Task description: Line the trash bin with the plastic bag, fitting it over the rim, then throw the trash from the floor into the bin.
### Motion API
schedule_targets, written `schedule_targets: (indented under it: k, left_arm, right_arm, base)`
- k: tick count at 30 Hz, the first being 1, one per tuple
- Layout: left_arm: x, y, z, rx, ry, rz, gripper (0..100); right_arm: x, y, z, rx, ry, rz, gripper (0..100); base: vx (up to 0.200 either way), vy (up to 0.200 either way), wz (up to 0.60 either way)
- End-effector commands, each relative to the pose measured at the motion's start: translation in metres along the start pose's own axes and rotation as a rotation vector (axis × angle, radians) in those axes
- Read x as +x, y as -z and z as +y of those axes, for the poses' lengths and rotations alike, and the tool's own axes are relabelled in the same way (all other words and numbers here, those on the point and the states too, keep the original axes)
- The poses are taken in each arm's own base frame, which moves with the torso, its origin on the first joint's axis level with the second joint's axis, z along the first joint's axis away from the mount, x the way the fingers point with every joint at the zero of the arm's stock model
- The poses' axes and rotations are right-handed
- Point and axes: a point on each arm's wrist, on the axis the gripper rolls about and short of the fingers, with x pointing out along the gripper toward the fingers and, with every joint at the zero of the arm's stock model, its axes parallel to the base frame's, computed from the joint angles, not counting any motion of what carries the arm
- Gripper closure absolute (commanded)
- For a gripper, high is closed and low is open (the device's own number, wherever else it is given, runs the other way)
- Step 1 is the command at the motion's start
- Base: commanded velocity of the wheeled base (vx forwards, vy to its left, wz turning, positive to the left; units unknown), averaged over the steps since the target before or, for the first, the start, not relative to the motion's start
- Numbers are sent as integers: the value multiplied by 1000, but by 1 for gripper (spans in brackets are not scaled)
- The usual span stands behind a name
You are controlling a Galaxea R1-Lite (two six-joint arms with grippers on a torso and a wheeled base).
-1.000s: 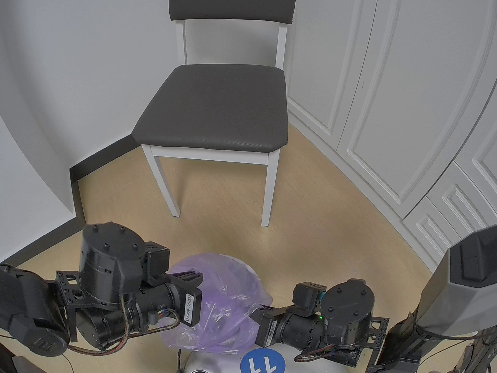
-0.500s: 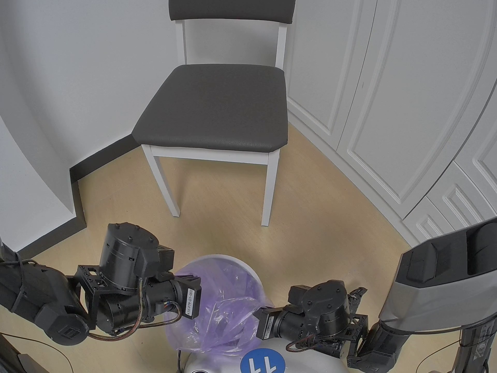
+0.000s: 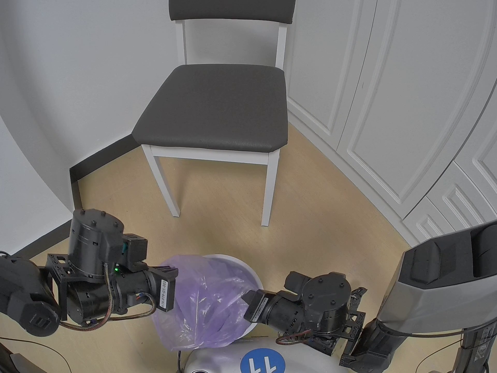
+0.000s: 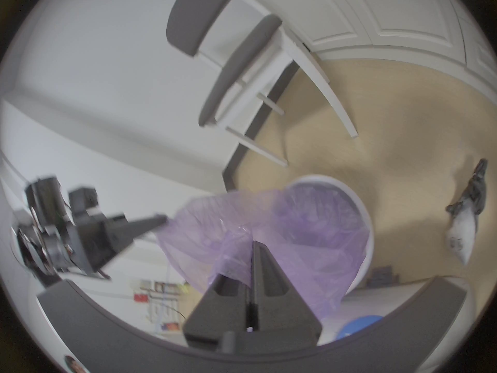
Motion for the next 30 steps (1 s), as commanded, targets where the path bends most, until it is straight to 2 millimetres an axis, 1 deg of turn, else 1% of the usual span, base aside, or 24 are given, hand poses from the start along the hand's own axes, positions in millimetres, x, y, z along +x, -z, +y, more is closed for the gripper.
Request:
schedule_targets:
  k: [1, 5, 6, 8, 9, 10, 13, 14, 17, 18, 20, 22, 23, 26, 28, 30]
  left_arm:
    - [-8, -6, 14, -13, -9, -28, 100]
    - [-4, -3, 17, -18, 6, -5, 100]
    - [-1, -1, 16, -16, 12, 13, 100]
    - [15, 6, 15, -8, 18, 69, 100]
    - [15, 6, 15, -8, 18, 69, 100]
    - [33, 13, 11, -4, 16, 128, 100]
    - [66, 21, 6, -32, 17, 161, 100]
    - [66, 21, 6, -32, 17, 161, 100]
    - [96, 28, 0, -146, 30, 108, 100]
    - [102, 28, -1, -174, 35, 83, 100]
    - [111, 30, -2, -207, 42, 54, 100]
    - [117, 31, -2, -220, 44, 41, 100]
    - [122, 31, -2, -229, 46, 29, 100]
    - [124, 31, -2, -240, 43, 25, 100]
    - [124, 31, -1, -241, 42, 25, 100]
    - [125, 31, 2, -246, 34, 24, 100]
  right_arm:
    - [11, 2, -2, 44, -34, -58, 100]
    - [14, 10, -11, 32, -14, -50, 100]
    - [15, 10, -13, 26, -7, -49, 100]
    - [16, 10, -17, 7, 9, -48, 100]
    - [16, 10, -17, 7, 9, -48, 100]
    - [17, 8, -23, -3, 27, -51, 100]
    - [20, 3, -34, -1, 57, -66, 100]
    - [20, 3, -34, -1, 57, -66, 100]
    - [23, -6, -43, 3, 77, -94, 100]
    - [24, -10, -46, 0, 83, -105, 100]
    - [27, -18, -51, -8, 89, -129, 100]
    - [29, -22, -54, -7, 94, -141, 100]
    - [31, -25, -59, -4, 100, -153, 100]
    - [36, -22, -67, -2, 111, -152, 100]
    - [37, -21, -68, -3, 114, -153, 100]
    - [45, -17, -74, -4, 122, -162, 100]
  base:
    - [0, 0, 0]
    - [0, 0, 0]
    - [0, 0, 0]
    - [0, 0, 0]
    - [0, 0, 0]
    - [0, 0, 0]
    - [0, 0, 0]
    - [0, 0, 0]
    - [0, 0, 0]
    - [0, 0, 0]
    - [0, 0, 0]
    - [0, 0, 0]
    - [0, 0, 0]
    - [0, 0, 0]
    - [0, 0, 0]
    - [0, 0, 0]
